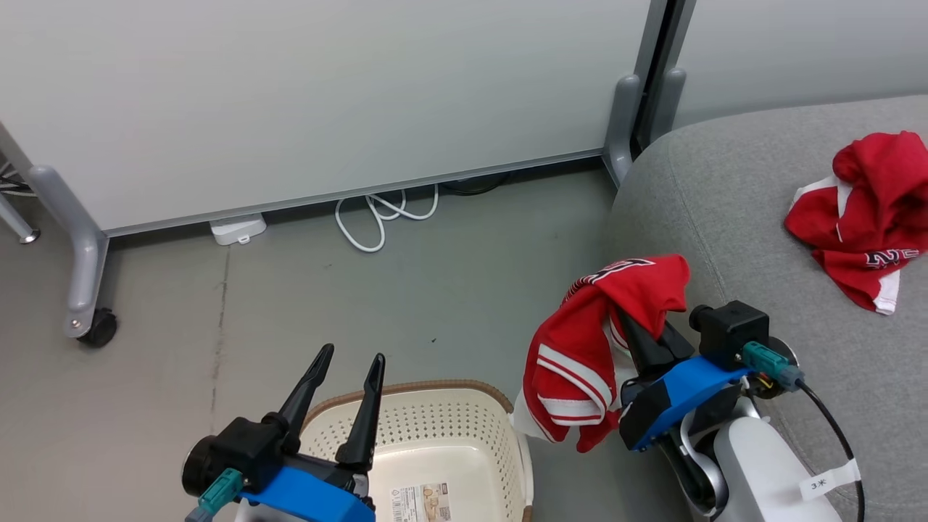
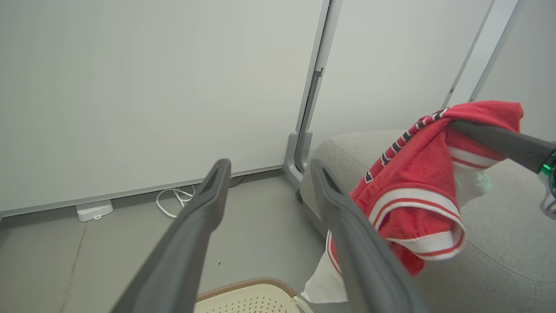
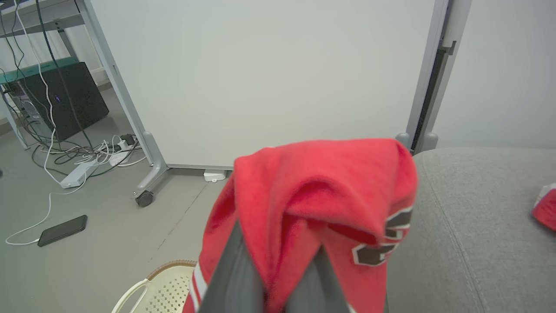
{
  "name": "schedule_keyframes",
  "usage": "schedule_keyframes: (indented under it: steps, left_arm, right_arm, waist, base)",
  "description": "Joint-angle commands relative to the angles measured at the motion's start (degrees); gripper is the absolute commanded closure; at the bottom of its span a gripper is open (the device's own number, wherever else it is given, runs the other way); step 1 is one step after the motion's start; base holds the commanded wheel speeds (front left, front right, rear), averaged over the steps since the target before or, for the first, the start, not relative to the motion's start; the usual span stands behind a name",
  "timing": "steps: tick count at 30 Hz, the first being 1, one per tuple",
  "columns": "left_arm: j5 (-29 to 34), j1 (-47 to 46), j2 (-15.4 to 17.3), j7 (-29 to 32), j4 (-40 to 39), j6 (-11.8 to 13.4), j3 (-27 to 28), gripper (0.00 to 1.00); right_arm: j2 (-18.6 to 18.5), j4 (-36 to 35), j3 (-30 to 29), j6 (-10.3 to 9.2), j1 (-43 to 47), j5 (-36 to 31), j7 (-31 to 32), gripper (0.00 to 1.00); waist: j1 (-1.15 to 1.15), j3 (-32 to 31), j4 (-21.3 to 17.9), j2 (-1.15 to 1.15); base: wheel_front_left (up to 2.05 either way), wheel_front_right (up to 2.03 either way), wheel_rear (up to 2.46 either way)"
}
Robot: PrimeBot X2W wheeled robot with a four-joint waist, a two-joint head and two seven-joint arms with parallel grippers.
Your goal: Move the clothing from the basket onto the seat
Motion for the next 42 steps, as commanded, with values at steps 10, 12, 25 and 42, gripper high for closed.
schedule_keyframes:
  steps: [10,12,25,42]
  left_arm:
    - [0.3,-1.3,1.5,-0.3,-1.0,-0.1,-0.4,0.00]
    - [0.4,-1.6,1.7,-0.3,-1.2,-0.1,-0.7,0.00]
    - [0.8,-2.6,3.4,-0.3,-2.0,-0.1,-1.7,0.00]
    - [0.1,-4.2,5.1,-0.3,-2.2,-0.1,-3.9,0.00]
  right_arm:
    - [-0.1,-1.5,1.6,0.03,0.2,1.7,-0.6,1.00]
    - [-0.1,-1.7,1.6,0.03,0.3,1.9,-0.8,1.00]
    - [-0.1,-2.0,2.7,0.03,1.0,4.0,-2.5,1.00]
    - [0.0,-2.5,1.6,0.03,2.7,5.1,-4.2,1.00]
  waist:
    - [0.00,2.1,-8.6,0.00]
    - [0.00,2.5,-10.3,0.00]
    - [0.00,4.3,-21.5,0.00]
    - [0.00,6.1,-28.6,0.00]
  base:
    - [0.00,0.00,0.00]
    - [0.00,0.00,0.00]
    - [0.00,0.00,0.00]
    - [0.00,0.00,0.00]
